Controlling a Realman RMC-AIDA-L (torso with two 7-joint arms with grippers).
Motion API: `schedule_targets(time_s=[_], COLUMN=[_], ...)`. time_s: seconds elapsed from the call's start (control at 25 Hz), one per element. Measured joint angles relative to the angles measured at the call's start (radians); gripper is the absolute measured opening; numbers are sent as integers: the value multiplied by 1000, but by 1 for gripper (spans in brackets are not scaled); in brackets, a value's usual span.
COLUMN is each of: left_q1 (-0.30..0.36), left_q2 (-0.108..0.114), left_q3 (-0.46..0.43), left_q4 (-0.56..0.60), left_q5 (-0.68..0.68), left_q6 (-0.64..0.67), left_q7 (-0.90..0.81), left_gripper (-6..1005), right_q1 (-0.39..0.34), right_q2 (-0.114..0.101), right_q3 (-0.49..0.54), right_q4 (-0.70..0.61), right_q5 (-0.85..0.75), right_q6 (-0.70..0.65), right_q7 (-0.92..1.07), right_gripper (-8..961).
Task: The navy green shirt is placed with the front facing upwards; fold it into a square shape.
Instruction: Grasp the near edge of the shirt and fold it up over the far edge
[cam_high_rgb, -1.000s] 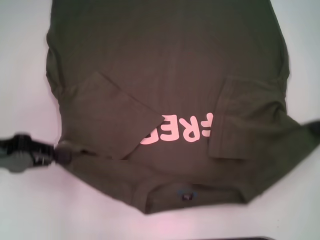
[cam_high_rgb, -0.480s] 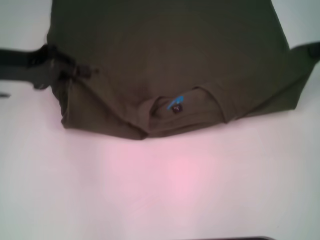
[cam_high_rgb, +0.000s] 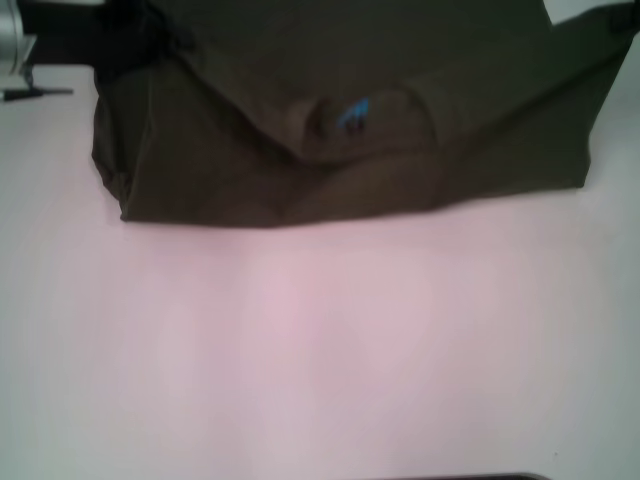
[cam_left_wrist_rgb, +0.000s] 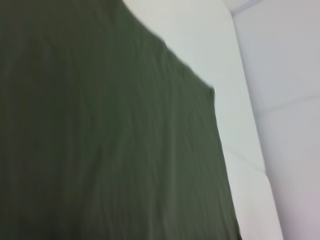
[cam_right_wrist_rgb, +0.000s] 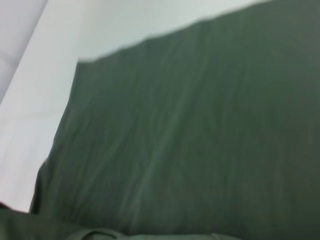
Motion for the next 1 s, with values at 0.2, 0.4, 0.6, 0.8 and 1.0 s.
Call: schedule_targets(time_s=[0.2, 0.4, 0.6, 0.8, 1.0], left_q1=[-36, -66, -95, -130, -145], left_q2=[-3, -10, -15, -16, -18], left_q3=[1, 23, 45, 62, 85], left_q4=[35, 51, 60, 91, 114], left_q5=[-2, -11, -18, -19, -21], left_q6=[-135, -229, -289, -344, -404], left_q7=[-3, 1, 2, 4, 4], left_gripper=[36, 34, 34, 35, 35], right_q1=[-7, -7, 14, 49, 64], right_q2=[12, 47, 79, 84, 88], right_q3=[5, -3, -18, -58, -97], right_q4=[11, 13, 29, 96, 134], right_q5=[32, 59, 63, 65, 65], right_q6=[103, 193, 288, 399, 501], right_q7=[2, -26, -74, -116, -130], right_gripper=[55, 58, 61, 63, 66])
